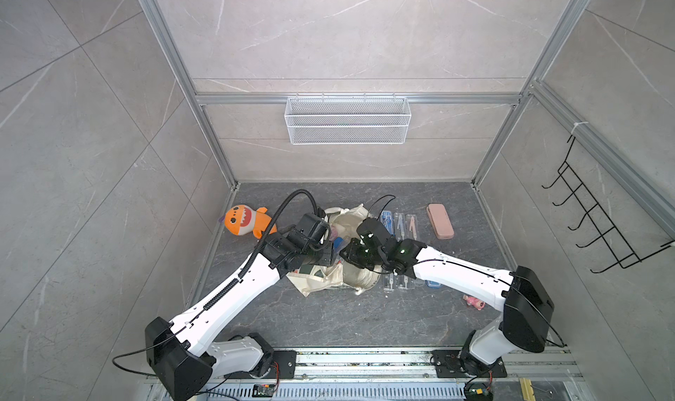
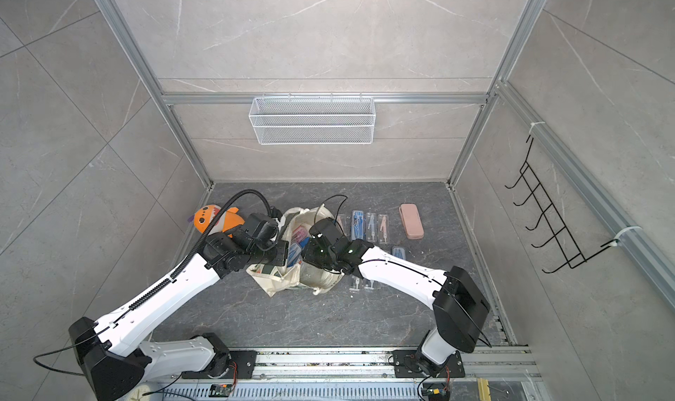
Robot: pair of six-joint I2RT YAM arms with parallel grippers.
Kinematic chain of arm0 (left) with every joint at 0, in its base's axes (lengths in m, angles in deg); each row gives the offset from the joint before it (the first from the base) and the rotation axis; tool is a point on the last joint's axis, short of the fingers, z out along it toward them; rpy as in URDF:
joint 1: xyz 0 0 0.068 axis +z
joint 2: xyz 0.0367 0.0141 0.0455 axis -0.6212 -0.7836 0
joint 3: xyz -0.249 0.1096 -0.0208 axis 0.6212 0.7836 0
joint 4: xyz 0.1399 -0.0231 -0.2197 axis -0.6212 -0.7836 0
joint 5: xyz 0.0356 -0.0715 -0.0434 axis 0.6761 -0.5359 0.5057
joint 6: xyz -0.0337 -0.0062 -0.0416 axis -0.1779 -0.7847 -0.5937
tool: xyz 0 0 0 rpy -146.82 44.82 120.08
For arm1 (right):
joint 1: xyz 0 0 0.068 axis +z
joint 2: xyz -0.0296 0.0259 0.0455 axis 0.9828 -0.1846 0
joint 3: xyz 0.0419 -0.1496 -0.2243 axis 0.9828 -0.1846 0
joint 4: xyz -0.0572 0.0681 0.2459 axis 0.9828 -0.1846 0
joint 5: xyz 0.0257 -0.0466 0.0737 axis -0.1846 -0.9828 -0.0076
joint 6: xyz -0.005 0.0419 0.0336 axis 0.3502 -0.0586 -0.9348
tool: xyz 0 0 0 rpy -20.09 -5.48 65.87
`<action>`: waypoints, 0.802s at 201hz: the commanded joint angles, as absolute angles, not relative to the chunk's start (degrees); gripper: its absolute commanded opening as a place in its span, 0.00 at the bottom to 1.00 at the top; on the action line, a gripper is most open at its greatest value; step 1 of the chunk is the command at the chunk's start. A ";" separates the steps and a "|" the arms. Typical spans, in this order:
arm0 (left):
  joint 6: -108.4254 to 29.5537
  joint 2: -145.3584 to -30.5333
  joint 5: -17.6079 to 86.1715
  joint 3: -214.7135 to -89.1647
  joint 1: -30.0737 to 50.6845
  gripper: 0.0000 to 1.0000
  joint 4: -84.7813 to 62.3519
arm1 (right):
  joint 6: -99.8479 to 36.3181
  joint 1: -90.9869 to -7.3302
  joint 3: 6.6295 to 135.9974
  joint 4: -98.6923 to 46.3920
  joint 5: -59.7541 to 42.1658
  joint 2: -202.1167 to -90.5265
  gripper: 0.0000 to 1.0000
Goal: Take out the compass set from the canvas bag
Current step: Pick up the compass set from the canvas bag.
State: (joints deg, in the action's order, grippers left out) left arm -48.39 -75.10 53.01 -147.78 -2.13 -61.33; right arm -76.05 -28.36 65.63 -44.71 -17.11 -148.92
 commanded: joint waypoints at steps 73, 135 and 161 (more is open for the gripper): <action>-48.18 -74.15 56.53 -148.17 0.10 0.00 -59.76 | -59.36 -33.43 82.80 -62.96 -20.28 -143.09 0.17; -45.98 -73.20 56.53 -150.88 5.59 0.00 -64.22 | -52.56 -45.54 85.76 -69.17 -13.84 -136.40 0.17; -44.66 -73.66 56.40 -152.88 9.39 0.00 -66.74 | -50.44 -51.90 81.44 -70.80 -9.25 -133.59 0.17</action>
State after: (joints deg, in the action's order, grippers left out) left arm -47.36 -74.67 53.95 -149.16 6.11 -64.39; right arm -54.48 -47.70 84.36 -66.61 -14.51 -136.02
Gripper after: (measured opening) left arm 0.097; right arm 0.211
